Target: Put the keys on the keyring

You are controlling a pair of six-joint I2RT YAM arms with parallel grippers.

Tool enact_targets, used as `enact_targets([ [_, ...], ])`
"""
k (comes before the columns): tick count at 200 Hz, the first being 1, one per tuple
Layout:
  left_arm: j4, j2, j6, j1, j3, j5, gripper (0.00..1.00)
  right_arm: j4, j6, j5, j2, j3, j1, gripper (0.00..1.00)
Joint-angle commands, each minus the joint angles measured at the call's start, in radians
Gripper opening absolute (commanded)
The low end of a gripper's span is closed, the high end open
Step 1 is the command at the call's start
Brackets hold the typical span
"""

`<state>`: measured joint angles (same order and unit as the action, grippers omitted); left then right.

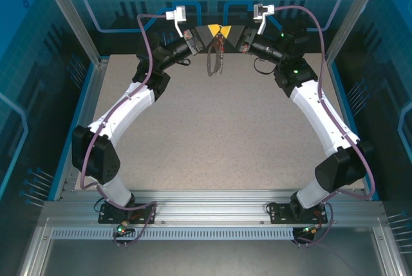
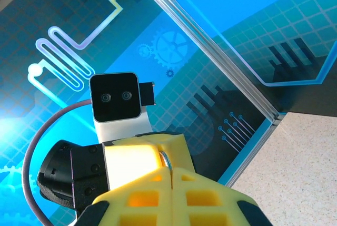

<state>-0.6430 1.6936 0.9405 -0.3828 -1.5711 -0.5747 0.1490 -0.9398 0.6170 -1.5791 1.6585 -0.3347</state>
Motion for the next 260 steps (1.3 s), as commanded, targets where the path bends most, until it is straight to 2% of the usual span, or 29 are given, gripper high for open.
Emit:
enact_targets([
  [1, -0.046, -0.043, -0.023, -0.007, -0.01, -0.016, 0.0, 0.025, 0.003, 0.043, 0.016, 0.015, 0.008, 0.0],
  [13, -0.022, -0.047, -0.028, 0.0, -0.016, -0.032, 0.01, -0.016, 0.028, 0.06, 0.014, 0.034, 0.024, 0.0],
  [33, -0.001, -0.061, -0.032, 0.025, -0.008, -0.051, 0.25, -0.147, 0.119, 0.104, 0.008, 0.1, 0.058, 0.0],
  [45, 0.016, -0.068, -0.033, 0.045, -0.005, -0.072, 0.35, -0.259, 0.194, 0.134, -0.007, 0.154, 0.08, 0.0],
  [71, 0.081, -0.08, -0.055, 0.08, -0.016, -0.129, 0.44, -0.464, 0.327, 0.2, -0.051, 0.267, 0.115, 0.0],
  [100, 0.238, -0.083, -0.159, 0.09, -0.064, -0.205, 0.51, -0.754, 0.544, 0.239, -0.126, 0.447, 0.119, 0.0],
  [135, 0.488, -0.074, -0.331, 0.091, -0.152, -0.277, 0.54, -1.029, 0.745, 0.247, -0.217, 0.635, 0.117, 0.0],
  [185, 0.759, -0.023, -0.488, 0.09, -0.291, -0.384, 0.54, -1.126, 0.833, 0.283, -0.251, 0.682, 0.116, 0.0],
  [232, 0.794, 0.014, -0.498, 0.085, -0.327, -0.412, 0.52, -1.134, 0.838, 0.338, -0.273, 0.683, 0.09, 0.0],
  [260, 0.814, 0.031, -0.507, 0.077, -0.345, -0.426, 0.47, -1.139, 0.842, 0.347, -0.28, 0.686, 0.071, 0.0],
])
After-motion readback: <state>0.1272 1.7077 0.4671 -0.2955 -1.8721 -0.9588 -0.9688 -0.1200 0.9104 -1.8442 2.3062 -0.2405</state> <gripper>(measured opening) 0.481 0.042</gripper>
